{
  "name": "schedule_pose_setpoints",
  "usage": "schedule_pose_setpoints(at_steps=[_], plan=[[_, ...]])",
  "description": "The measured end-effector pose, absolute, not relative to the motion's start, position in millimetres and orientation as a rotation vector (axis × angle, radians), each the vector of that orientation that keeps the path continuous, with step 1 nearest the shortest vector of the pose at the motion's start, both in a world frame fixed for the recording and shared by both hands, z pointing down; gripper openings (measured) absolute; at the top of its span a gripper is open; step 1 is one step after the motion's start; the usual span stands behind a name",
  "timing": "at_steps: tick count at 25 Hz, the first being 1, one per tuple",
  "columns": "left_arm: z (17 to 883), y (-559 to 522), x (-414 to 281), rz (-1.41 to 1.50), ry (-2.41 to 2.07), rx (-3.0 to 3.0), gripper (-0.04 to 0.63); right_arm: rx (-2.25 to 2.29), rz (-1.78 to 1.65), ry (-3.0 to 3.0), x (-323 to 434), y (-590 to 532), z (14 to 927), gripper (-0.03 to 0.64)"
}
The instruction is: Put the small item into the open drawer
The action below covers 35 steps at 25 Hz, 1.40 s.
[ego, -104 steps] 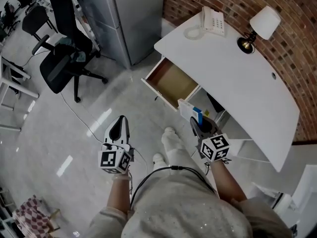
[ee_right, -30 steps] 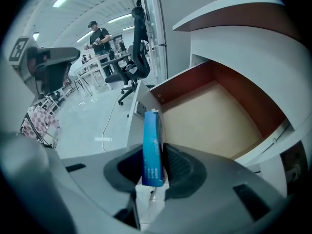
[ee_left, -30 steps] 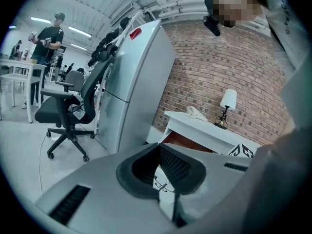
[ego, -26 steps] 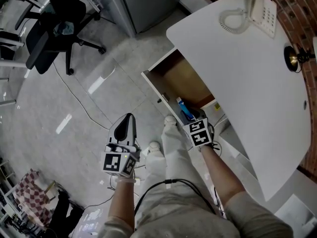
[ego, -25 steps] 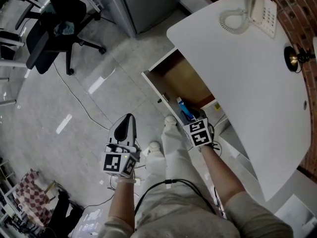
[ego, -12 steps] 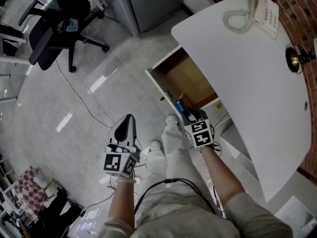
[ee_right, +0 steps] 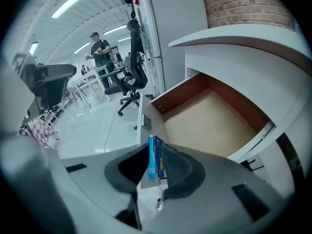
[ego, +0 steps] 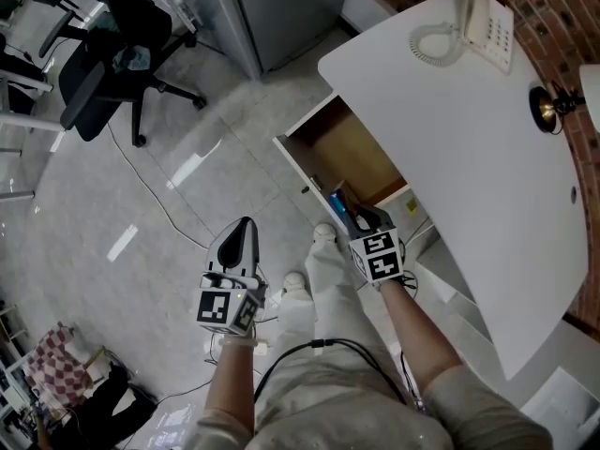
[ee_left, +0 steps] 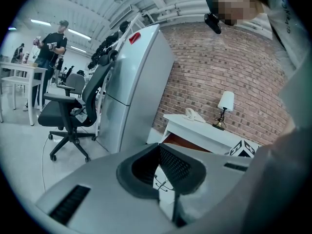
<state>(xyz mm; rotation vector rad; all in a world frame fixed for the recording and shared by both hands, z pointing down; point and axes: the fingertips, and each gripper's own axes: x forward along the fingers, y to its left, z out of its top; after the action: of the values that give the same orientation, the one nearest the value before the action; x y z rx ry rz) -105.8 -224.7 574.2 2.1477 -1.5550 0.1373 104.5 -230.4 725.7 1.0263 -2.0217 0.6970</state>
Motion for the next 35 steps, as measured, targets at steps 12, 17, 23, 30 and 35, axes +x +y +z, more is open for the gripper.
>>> schedule_pose_setpoints(at_steps=[12,17,23,30,35], plan=[[553,-210,-108,0.118,-1.568,2.170,0.006,1.079,0.617,-2.154,93,-230,668,0.006],[536,-207,-118,0.094,-1.614,2.175,0.006,1.104,0.591,-2.220,92,-227,633,0.006],[511,-207,-131,0.068,-1.665,2.209,0.006,1.155,0.544,-2.279,99,-231,596,0.006],[485,-201,-135,0.031,-1.690,2.238,0.006,1.216,0.477,-2.349,107,-231,550,0.005],[469,-200,-135,0.003,-1.693,2.267,0.006,1.259,0.427,-2.392,110,-232,522,0.005]])
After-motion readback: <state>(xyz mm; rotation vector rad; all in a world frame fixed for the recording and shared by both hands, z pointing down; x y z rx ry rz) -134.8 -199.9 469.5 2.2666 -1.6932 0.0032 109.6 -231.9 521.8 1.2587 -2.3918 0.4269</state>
